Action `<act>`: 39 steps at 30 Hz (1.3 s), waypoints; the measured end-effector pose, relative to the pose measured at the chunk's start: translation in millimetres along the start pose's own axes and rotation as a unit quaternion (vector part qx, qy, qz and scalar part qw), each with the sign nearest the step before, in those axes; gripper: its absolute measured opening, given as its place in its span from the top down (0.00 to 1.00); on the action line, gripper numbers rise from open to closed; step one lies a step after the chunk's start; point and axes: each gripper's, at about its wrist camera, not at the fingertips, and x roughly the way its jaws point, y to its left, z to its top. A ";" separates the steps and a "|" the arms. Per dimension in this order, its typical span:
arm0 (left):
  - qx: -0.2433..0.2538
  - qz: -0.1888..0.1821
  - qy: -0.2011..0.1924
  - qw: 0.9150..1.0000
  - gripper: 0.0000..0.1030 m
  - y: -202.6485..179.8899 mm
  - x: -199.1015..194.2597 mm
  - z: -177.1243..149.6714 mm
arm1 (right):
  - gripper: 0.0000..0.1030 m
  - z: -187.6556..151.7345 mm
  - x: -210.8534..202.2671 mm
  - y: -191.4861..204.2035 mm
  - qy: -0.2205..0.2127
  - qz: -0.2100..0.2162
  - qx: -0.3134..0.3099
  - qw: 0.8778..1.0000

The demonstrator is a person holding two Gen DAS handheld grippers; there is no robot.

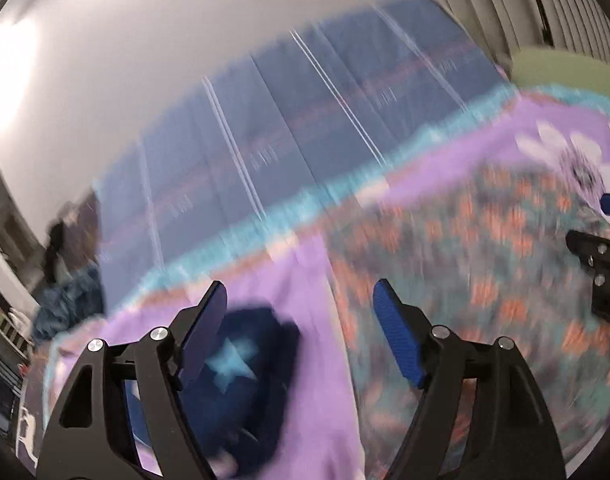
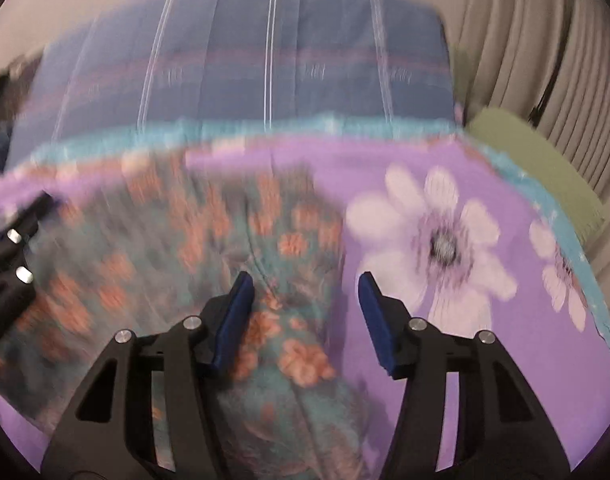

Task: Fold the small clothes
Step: 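Lift the folded shirt with both grippers and carry it onto the clothes stack, then lower the shirt onto the stack and open both grippers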

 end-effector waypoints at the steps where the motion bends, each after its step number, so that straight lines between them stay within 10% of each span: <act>1: 0.001 -0.002 -0.001 1.000 0.26 -3.0 6.2 -10.6 | 0.44 -5.7 2.5 0.7 -0.003 -0.003 -0.002 1.000; 9: -0.015 -0.022 0.005 1.000 0.46 -7.6 16.0 -33.1 | 0.43 -20.7 3.5 19.3 -0.033 -0.050 -0.051 0.997; 21: -0.041 -0.056 0.011 0.998 0.45 0.2 -13.9 -36.8 | 0.27 -22.5 -5.2 -20.6 0.007 0.025 0.085 0.996; 33: -0.111 -0.196 -0.082 0.971 0.44 37.2 -175.9 -112.5 | 0.27 -122.5 -159.4 -37.0 -0.039 0.101 -0.003 0.994; 39: -0.112 -0.203 -0.116 0.966 0.25 44.4 -250.6 -139.3 | 0.19 -175.2 -269.6 -41.5 -0.159 0.104 0.026 0.981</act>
